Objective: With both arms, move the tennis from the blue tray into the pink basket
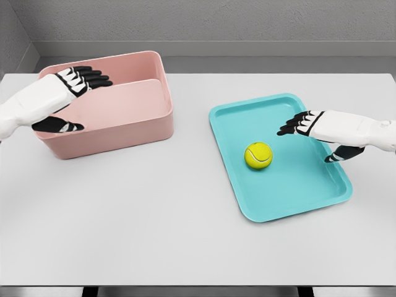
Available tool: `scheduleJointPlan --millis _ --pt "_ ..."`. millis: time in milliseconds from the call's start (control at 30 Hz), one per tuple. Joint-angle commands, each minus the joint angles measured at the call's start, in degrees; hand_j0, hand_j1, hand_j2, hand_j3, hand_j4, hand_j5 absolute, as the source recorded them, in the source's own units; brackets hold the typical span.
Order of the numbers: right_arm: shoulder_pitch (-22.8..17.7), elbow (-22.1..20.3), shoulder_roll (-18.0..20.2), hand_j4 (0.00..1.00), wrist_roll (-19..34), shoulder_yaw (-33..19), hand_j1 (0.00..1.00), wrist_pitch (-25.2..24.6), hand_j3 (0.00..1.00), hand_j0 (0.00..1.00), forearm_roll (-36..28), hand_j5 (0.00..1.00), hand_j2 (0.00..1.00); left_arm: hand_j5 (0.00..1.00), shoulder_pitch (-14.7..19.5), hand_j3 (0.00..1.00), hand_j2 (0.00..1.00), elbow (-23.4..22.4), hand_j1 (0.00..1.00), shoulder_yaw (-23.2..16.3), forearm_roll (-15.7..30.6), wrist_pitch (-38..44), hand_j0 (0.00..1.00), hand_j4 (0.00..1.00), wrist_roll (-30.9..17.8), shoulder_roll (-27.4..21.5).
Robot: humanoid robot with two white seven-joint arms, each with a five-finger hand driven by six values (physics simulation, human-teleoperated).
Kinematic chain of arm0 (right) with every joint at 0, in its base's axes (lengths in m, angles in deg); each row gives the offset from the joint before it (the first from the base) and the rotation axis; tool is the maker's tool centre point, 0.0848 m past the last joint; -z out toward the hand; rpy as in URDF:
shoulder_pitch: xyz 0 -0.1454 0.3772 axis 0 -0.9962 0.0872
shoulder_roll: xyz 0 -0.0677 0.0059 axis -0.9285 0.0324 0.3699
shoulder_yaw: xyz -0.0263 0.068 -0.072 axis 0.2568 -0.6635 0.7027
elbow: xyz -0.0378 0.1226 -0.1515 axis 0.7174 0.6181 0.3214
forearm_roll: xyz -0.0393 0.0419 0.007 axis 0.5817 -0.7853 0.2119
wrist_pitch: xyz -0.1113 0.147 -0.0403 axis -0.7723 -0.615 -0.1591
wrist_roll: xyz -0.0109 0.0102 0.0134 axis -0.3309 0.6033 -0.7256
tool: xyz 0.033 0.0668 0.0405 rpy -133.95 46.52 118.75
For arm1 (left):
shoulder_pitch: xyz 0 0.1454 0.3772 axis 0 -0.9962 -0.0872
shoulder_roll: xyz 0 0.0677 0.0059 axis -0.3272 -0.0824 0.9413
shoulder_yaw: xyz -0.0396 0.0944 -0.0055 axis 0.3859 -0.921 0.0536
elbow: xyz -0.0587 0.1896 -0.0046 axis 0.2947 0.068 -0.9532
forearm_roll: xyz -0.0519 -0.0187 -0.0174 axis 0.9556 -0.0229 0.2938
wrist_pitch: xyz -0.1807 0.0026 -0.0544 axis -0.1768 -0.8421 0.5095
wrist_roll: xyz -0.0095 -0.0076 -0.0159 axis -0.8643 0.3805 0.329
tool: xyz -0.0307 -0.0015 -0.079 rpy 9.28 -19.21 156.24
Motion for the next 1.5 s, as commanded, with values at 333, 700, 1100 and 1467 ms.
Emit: scheduleJointPlan --millis 333,700,1100,1467 --pt "12.0 0.8 -7.7 1.0 1.0 10.8 1.0 -0.1 1.0 1.0 4.1 1.0 1.0 1.0 -2.2 1.0 1.0 2.5 1.0 0.0 1.8 0.0 1.0 1.0 -4.3 -1.7" --pt "14.8 3.4 -10.6 1.0 5.1 15.8 1.0 -0.1 1.0 1.0 4.6 1.0 1.0 1.0 -4.7 1.0 1.0 3.9 1.0 0.6 3.6 0.0 1.0 1.0 -8.7 -2.7" --pt "15.6 9.5 -14.1 1.0 5.6 15.4 1.0 -0.1 1.0 1.0 4.7 1.0 1.0 1.0 -4.9 1.0 1.0 4.6 1.0 0.6 4.6 0.0 1.0 1.0 -11.5 -2.8" --pt "15.2 9.9 -15.9 1.0 5.5 15.4 1.0 -0.1 1.0 1.0 5.6 1.0 1.0 1.0 -4.9 1.0 1.0 4.6 1.0 0.6 4.6 0.0 1.0 1.0 -11.5 -2.7"
